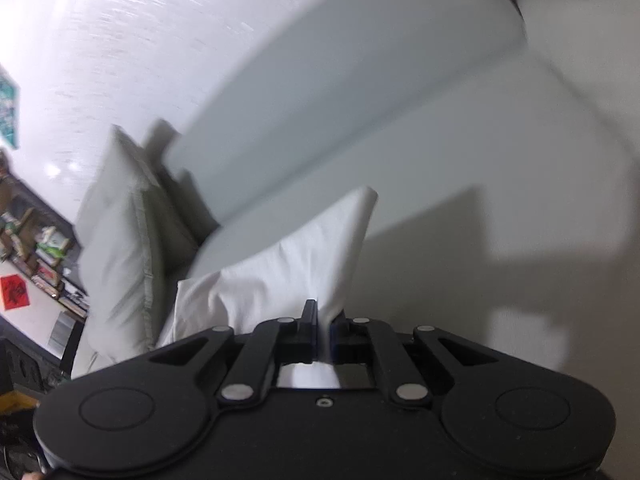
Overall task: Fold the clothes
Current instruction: 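Grasp the folded shirt's edge with the left gripper while the right gripper grasps its corner, then lift the shirt with both grippers and carry it toward the clothes pile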
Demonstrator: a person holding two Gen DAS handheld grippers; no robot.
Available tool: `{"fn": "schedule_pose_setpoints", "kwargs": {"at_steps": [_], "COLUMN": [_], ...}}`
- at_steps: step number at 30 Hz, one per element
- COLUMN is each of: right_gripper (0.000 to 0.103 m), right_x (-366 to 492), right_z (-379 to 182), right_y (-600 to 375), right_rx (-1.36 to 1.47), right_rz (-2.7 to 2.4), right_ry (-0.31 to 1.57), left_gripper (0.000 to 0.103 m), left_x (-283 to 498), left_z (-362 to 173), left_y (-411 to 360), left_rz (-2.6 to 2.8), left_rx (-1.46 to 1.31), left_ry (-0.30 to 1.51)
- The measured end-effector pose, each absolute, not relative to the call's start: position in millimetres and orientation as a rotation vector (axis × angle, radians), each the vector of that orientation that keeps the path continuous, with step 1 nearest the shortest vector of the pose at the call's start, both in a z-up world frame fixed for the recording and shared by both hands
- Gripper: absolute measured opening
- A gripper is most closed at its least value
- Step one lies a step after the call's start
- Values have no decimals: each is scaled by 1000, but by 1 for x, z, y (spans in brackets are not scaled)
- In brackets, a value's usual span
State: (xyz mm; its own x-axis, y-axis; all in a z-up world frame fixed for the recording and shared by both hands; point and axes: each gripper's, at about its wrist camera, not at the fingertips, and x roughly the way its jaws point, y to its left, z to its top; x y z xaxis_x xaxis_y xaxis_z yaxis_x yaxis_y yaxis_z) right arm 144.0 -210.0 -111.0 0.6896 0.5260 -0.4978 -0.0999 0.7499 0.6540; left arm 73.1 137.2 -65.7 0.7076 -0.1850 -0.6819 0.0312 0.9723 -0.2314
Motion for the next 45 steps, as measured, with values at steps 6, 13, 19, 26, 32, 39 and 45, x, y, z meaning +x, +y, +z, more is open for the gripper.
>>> {"fn": "schedule_pose_setpoints", "kwargs": {"at_steps": [6, 13, 19, 26, 32, 39, 45], "right_gripper": [5, 5, 5, 5, 5, 5, 39], "right_x": [61, -37, -88, -83, -52, 15, 24], "right_z": [-28, 55, 75, 34, -18, -52, -82], "right_y": [-252, -346, -434, -512, -553, -588, -608], "right_rx": [615, 610, 601, 671, 728, 723, 738], "right_rz": [417, 299, 89, -97, -152, -239, -356], "right_ry": [495, 245, 163, 203, 321, 401, 481], "left_gripper": [9, 9, 10, 10, 9, 21, 27], "left_x": [3, -25, -14, 37, 79, 139, 150], "left_z": [17, 69, 74, 37, -3, -41, -59], "left_y": [78, -36, -161, -266, -293, -336, -300], "left_rz": [-210, -461, -668, -729, -725, -662, -552], "left_rx": [-120, -113, -96, -69, -60, -15, 0], "left_ry": [490, 348, 363, 500, 637, 739, 788]}}
